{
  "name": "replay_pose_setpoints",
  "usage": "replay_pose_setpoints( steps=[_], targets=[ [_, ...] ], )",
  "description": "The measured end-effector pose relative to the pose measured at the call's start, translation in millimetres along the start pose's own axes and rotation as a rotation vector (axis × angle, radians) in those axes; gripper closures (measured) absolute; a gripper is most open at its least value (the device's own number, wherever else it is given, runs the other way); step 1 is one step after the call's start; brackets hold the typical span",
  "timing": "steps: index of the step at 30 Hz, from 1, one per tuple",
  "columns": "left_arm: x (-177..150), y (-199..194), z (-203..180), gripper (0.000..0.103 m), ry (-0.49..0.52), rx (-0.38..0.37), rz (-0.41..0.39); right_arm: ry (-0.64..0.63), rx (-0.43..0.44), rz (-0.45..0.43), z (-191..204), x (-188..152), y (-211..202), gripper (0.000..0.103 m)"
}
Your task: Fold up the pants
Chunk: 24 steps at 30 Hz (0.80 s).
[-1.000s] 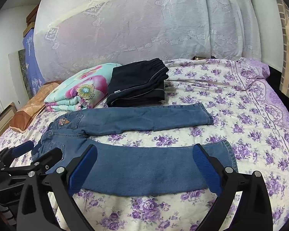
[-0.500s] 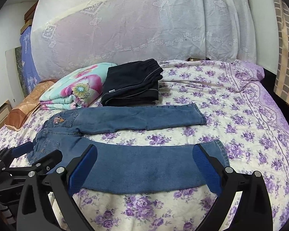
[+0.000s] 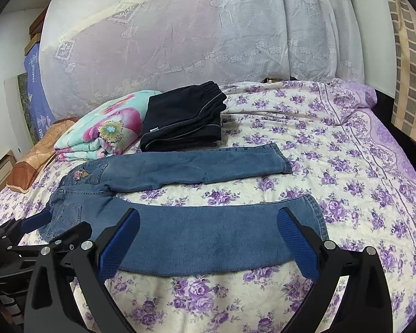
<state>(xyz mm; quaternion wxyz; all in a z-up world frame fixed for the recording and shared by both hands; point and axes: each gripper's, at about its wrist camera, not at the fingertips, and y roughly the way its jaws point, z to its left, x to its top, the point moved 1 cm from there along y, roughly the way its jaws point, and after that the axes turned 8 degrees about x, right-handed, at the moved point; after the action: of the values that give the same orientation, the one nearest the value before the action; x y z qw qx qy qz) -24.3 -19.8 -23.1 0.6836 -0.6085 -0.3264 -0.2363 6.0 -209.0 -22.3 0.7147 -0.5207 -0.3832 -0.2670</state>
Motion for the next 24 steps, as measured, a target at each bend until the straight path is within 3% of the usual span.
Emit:
replay_pose_setpoints(
  steps=[24],
  targets=[
    [-1.0, 11.9, 1.6, 0.005, -0.003, -0.002, 0.019, 0.001, 0.001, 0.032, 3.5, 0.0, 18.3, 0.003]
  ],
)
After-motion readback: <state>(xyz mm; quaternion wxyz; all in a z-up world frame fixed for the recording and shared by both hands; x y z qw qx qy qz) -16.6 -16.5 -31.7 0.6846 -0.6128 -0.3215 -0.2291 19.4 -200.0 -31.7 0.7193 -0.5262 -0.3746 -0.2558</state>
